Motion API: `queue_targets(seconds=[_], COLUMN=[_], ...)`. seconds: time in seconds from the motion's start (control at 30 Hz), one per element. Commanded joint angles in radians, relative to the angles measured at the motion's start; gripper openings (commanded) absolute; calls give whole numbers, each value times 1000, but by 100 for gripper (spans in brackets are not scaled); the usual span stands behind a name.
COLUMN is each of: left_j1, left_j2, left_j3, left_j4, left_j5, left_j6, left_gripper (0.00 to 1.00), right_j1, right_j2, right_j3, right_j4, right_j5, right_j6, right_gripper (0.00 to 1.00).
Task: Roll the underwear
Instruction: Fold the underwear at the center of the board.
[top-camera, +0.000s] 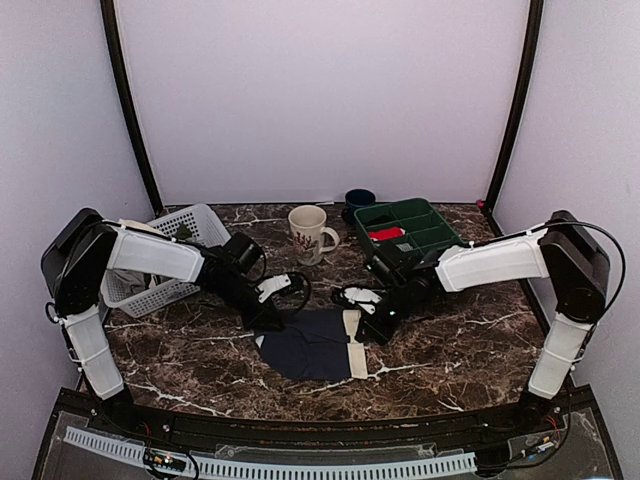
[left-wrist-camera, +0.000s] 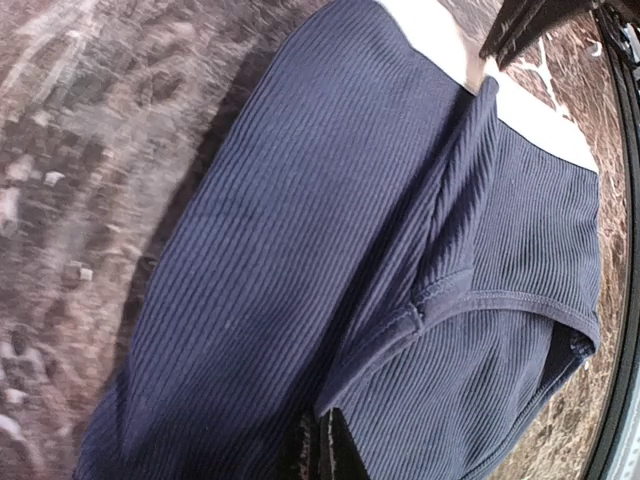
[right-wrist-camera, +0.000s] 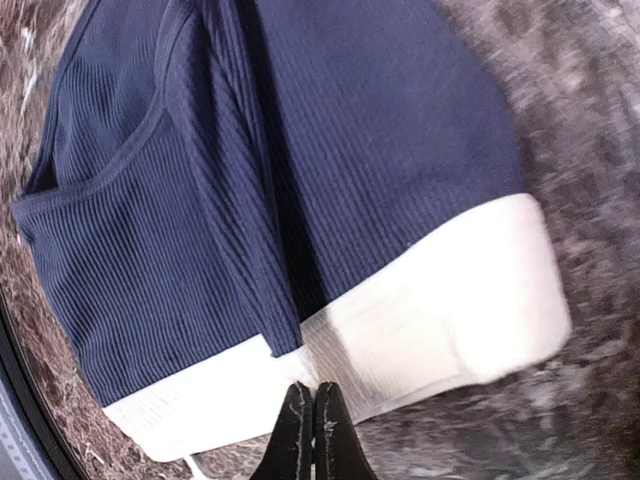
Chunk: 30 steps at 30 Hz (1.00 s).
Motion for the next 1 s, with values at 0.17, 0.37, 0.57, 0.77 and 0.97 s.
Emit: queue_targets(seconds=[0.17, 0.37, 0.57, 0.77, 0.97], left_j1=[6, 6, -12, -42, -91], left_j2=[-125, -227, -278, -333, -304], left_j3=[39, 7, -45, -133, -204], left_j4=[-77, -115, -144, -111, -67], left_j5=[-28, -17, -9, 6, -11], left_j6=[102, 120, 126, 102, 81], left_gripper=[0, 0, 0, 0, 0], right_j1=[-4, 27, 85, 124, 141], right_j2=[-86, -144, -175, -182, -168], right_j3=[77, 25, -7, -54, -96], right_j4=[-89, -83, -74, -56, -26], right_j5=[-8, -28, -35, -19, -17], right_j6=[-11, 9, 39, 59, 69], right_gripper=[0, 0, 0, 0, 0])
